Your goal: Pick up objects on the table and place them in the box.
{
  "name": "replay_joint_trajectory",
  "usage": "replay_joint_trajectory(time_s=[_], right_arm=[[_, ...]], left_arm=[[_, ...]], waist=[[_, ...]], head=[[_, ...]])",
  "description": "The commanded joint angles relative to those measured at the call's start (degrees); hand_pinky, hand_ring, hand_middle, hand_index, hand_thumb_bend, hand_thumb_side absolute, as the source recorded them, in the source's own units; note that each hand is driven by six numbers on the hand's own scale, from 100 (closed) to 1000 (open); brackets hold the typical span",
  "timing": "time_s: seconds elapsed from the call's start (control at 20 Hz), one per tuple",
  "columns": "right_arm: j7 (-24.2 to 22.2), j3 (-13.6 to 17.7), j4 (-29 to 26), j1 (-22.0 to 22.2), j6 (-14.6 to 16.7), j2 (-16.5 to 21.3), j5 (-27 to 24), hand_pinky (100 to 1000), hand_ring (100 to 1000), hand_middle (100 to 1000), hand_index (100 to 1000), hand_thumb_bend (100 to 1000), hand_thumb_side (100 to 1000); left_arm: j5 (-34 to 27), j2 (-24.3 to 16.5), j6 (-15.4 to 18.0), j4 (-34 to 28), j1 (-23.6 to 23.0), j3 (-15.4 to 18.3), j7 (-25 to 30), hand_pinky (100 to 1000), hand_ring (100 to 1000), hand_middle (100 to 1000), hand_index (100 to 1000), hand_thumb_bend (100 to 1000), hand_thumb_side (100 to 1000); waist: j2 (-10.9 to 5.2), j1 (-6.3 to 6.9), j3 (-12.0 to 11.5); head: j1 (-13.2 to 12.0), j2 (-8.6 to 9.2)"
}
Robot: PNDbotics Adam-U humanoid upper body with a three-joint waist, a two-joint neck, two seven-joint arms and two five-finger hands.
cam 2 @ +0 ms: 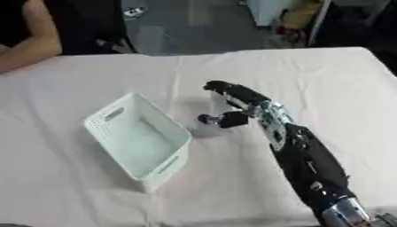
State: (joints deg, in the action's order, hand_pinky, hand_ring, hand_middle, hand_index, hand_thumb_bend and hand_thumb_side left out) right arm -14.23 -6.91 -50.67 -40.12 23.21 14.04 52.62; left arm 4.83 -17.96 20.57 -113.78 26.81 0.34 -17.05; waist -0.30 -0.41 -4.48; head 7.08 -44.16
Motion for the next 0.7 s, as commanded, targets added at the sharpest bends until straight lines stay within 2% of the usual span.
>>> replay_joint_trajectory(time_s=[0.05,0.25,0.3,0.45,0.5,0.55,0.65,0.7], right_arm=[[-0.1,-0.3,0.4,-0.3,0.7,0.0,0.4,753,957,969,948,427,732],[-0.5,-0.6,0.4,-0.2,1.5,-0.1,0.6,628,851,900,882,337,634],[-0.7,-0.7,0.4,-0.1,1.6,-0.1,0.6,561,795,856,848,273,577],[-1.4,-0.9,0.2,-0.1,1.9,-0.2,0.8,389,640,766,762,163,460],[-1.5,-0.9,0.1,-0.1,1.9,-0.2,0.8,404,656,774,770,174,472],[-1.5,-0.9,0.0,0.0,1.9,-0.2,0.7,280,499,676,686,100,354],[-1.5,-0.9,0.0,0.1,1.7,-0.3,0.5,192,393,571,579,100,230],[-1.5,-1.0,0.1,0.2,1.5,-0.3,0.4,198,401,580,590,100,243]], left_arm=[[0.1,-0.3,0.0,-0.8,1.1,0.0,0.1,553,600,655,785,145,705],[0.1,-0.3,0.0,-0.8,1.2,0.0,0.1,553,600,656,785,147,704],[0.1,-0.3,0.0,-0.8,1.2,0.0,0.1,553,600,656,785,147,704],[0.1,-0.3,0.1,-0.8,1.1,0.0,0.1,553,600,656,785,147,704],[0.1,-0.3,0.1,-0.8,1.1,0.0,0.1,553,600,656,785,147,704],[0.1,-0.3,0.1,-0.8,1.1,0.0,0.1,553,600,656,785,147,704],[0.1,-0.3,0.1,-0.8,1.1,0.0,0.1,553,601,656,785,148,704],[0.1,-0.3,0.1,-0.8,1.1,0.0,0.1,553,601,656,785,148,704]], waist=[[-0.36,0.2,-0.1],[-0.38,0.21,-0.1],[-0.39,0.21,-0.1],[-0.43,0.2,-0.1],[-0.44,0.19,-0.1],[-0.45,0.19,-0.1],[-0.47,0.17,-0.1],[-0.48,0.17,-0.1]], head=[[-0.1,0.05],[-0.1,0.05],[-0.1,0.05],[-0.1,0.05],[0.0,0.05],[0.0,0.05],[-0.1,0.06],[-0.1,0.08]])
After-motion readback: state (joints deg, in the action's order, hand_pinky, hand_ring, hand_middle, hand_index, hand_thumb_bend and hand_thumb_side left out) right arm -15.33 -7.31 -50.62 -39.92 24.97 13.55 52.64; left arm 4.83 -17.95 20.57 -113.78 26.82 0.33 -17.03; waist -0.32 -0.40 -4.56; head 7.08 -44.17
